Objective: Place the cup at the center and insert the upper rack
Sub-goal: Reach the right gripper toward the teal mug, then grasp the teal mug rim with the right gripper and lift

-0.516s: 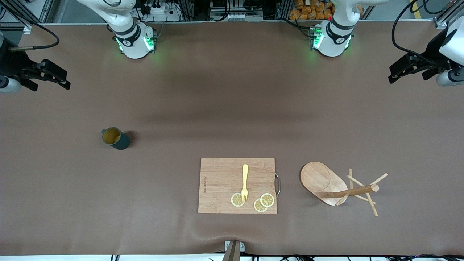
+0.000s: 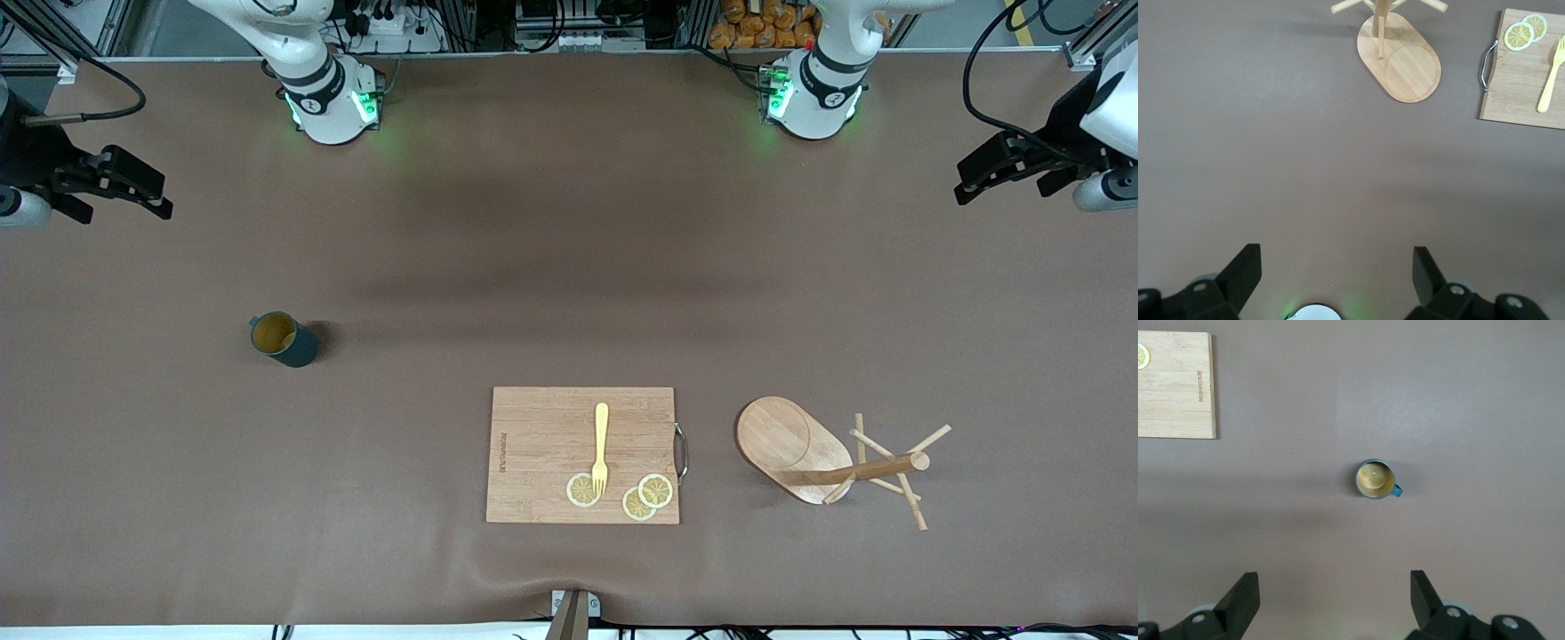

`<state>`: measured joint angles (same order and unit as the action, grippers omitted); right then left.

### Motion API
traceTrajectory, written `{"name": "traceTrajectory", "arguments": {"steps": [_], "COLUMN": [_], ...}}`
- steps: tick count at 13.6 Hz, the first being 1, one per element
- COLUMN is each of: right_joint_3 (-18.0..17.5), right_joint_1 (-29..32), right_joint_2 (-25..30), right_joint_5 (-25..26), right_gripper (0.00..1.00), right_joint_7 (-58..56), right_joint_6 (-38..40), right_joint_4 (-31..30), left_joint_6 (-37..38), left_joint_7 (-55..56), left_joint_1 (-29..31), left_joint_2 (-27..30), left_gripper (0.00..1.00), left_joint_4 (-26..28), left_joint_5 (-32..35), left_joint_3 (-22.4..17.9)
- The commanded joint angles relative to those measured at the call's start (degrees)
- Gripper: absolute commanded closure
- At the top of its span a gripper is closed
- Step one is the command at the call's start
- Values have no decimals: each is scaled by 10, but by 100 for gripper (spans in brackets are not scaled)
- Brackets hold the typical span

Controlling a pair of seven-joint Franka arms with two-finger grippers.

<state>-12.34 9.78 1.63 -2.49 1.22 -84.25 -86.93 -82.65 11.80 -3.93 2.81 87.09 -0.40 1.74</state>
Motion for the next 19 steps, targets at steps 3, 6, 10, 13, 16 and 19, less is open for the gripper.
{"name": "traceTrajectory", "arguments": {"steps": [3, 6, 10, 13, 16, 19], "right_joint_3": [-2, -2, -2, -2, -2, 0], "right_joint_1": [3, 2, 2, 1, -1, -2], "right_joint_2": [5, -15, -103, -140, -154, -191], "right_joint_5": [-6, -6, -7, -7, -6, -1], "right_gripper": [0, 0, 0, 0, 0, 0], "right_joint_7": [3, 6, 68, 92, 115, 124], "right_joint_6": [-95, -169, -198, -252, -336, -363], "right_joint_4": [-92, -153, -156, -192, -256, -260], "left_joint_6": [-3, -17, -19, -25, -34, -34], "left_joint_7": [4, 3, 3, 3, 3, 3], "left_joint_1": [-2, 2, 0, 1, 1, 1], "left_joint_2": [4, 1, -4, -5, -4, -4], "left_gripper": [0, 0, 0, 0, 0, 0], "left_joint_4": [-5, -3, -2, 2, 13, 13], "left_joint_5": [14, 13, 13, 13, 13, 13], "left_joint_3": [-6, -4, -1, 0, 1, 1]}}
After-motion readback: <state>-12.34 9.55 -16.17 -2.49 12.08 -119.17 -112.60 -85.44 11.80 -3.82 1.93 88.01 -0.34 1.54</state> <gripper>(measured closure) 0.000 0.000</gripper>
